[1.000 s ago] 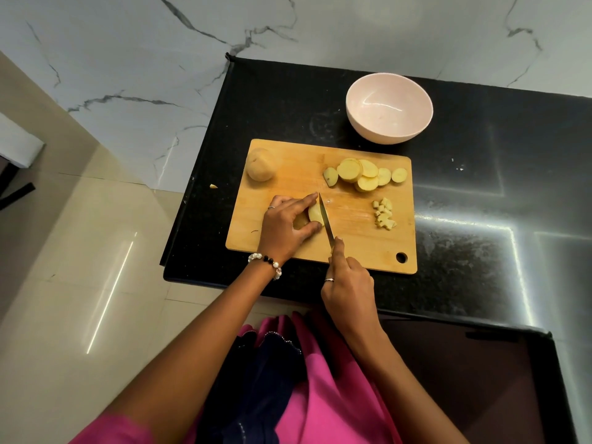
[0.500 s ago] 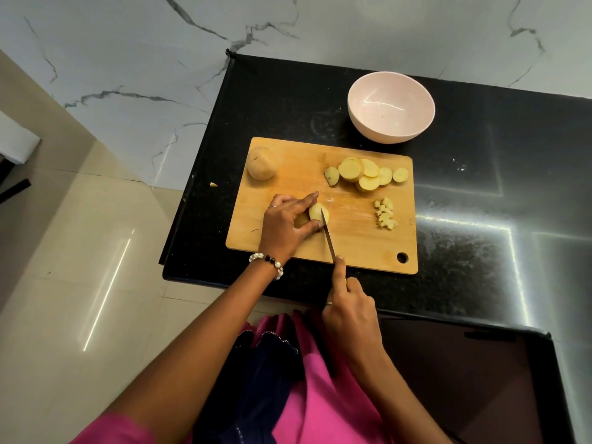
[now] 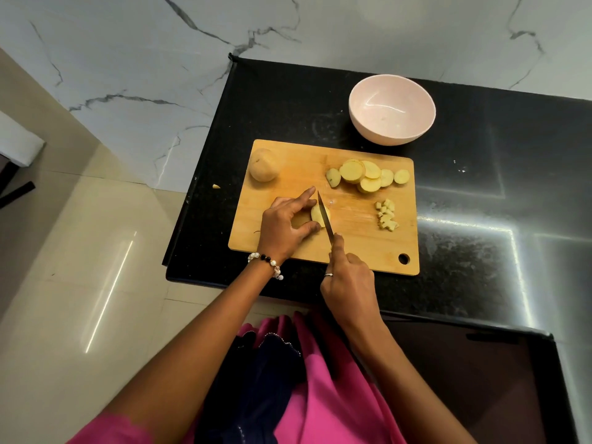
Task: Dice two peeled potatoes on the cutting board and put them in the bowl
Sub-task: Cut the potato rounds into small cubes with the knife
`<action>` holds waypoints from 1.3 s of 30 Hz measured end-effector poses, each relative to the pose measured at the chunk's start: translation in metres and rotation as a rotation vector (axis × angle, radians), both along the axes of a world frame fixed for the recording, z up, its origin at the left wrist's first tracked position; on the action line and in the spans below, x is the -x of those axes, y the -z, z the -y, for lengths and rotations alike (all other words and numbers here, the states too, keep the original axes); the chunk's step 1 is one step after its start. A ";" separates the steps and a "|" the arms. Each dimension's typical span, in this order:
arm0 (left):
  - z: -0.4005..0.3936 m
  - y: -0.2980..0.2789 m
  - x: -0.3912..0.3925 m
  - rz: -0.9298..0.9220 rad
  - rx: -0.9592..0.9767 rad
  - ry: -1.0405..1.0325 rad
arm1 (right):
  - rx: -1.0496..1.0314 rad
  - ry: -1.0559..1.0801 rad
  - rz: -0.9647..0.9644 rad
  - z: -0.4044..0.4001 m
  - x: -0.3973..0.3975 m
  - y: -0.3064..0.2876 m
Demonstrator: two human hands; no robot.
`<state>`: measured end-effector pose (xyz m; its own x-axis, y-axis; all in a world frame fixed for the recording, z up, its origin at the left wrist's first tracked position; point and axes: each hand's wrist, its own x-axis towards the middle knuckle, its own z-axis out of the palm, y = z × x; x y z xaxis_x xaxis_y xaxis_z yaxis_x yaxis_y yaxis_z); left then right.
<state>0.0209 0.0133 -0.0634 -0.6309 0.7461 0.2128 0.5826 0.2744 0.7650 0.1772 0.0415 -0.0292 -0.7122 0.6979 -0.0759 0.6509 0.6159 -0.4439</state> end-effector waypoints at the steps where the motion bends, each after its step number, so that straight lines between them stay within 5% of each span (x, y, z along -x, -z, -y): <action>1: 0.000 0.001 0.000 0.005 -0.001 -0.004 | -0.013 0.004 0.016 0.001 0.001 -0.001; 13: -0.003 0.004 -0.002 0.005 -0.006 -0.047 | -0.201 -0.059 0.129 0.018 0.001 -0.003; 24: -0.002 0.003 -0.001 0.028 0.005 -0.036 | -0.024 0.028 -0.021 0.015 -0.016 -0.005; 39: -0.001 0.004 0.000 0.006 -0.031 -0.069 | -0.021 -0.022 0.078 0.009 0.003 -0.004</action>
<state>0.0204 0.0139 -0.0669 -0.6821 0.6939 0.2309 0.5581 0.2900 0.7774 0.1747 0.0326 -0.0252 -0.7199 0.6840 -0.1177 0.6692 0.6392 -0.3789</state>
